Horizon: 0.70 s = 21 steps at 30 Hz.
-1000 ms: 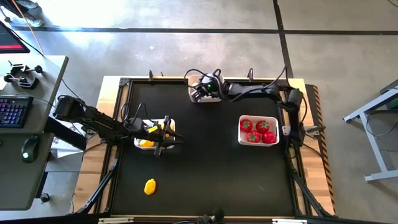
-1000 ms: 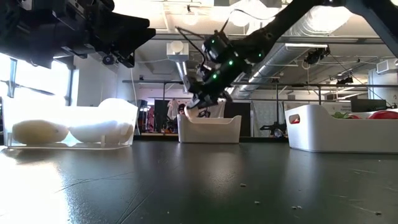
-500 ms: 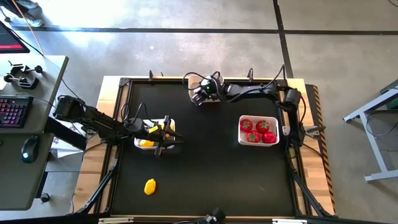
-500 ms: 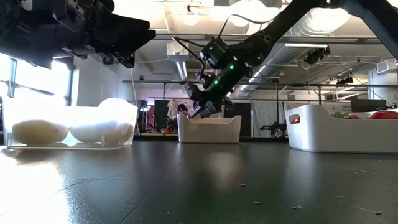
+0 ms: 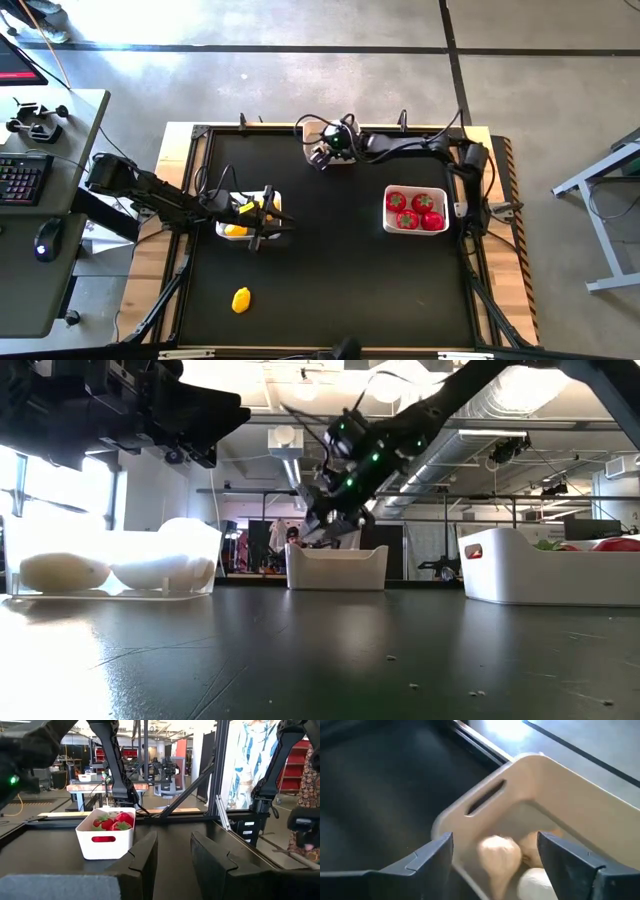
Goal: Sort produce into baskets
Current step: Put the yellow lemon into the transparent bin
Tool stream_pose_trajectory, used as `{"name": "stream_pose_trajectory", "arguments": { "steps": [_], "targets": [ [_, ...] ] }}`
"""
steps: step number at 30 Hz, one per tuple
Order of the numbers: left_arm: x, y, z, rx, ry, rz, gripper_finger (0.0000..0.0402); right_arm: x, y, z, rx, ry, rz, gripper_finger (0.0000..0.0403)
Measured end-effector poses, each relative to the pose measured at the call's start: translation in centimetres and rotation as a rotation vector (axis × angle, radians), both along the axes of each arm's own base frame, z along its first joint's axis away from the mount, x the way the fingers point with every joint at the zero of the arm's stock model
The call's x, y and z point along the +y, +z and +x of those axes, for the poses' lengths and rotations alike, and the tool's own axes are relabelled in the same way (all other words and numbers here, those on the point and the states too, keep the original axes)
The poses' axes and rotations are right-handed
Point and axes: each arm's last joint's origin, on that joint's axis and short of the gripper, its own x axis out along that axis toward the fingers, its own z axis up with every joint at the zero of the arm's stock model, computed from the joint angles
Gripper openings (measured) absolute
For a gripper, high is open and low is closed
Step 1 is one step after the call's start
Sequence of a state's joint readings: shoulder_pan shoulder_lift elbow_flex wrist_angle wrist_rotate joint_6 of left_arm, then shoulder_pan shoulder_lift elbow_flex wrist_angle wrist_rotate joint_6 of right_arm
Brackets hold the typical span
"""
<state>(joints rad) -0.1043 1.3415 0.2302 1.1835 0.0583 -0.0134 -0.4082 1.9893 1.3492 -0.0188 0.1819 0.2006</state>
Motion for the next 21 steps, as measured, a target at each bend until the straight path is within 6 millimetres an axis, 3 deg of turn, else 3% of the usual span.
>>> {"name": "stream_pose_trajectory", "arguments": {
  "steps": [3, 6, 9, 13, 17, 21],
  "targets": [
    [0.0, 0.0, 0.0, 0.001, -0.001, 0.0, 0.0101, 0.6, 1.3, -0.2, -0.025, 0.038, 0.014, 0.0267],
    [-0.2, 0.0, 0.0, 0.004, -0.008, 0.0, 0.0091, 1.7, 2.2, -0.4, 0.017, 0.093, -0.068, 0.0223],
    [-0.5, -0.1, -0.1, 0.014, -0.026, 0.002, 0.0071, 3.4, 1.7, -0.9, 0.065, 0.124, -0.136, 0.0142],
    [-1.2, -0.3, -0.2, 0.024, -0.056, 0.03, 0.0035, 5.6, 0.8, -1.6, -0.005, 0.186, -0.198, 0.0021],
    [-1.8, -0.4, -0.2, 0.036, -0.081, 0.031, 0.0005, 8.1, 0.0, -3.1, -0.091, 0.227, -0.232, 0.0027],
    [-2.6, -0.5, 0.0, 0.097, -0.105, 0.034, 0.0003, 10.8, -0.5, -5.3, -0.151, 0.22, -0.258, 0.0011]
  ]
}}
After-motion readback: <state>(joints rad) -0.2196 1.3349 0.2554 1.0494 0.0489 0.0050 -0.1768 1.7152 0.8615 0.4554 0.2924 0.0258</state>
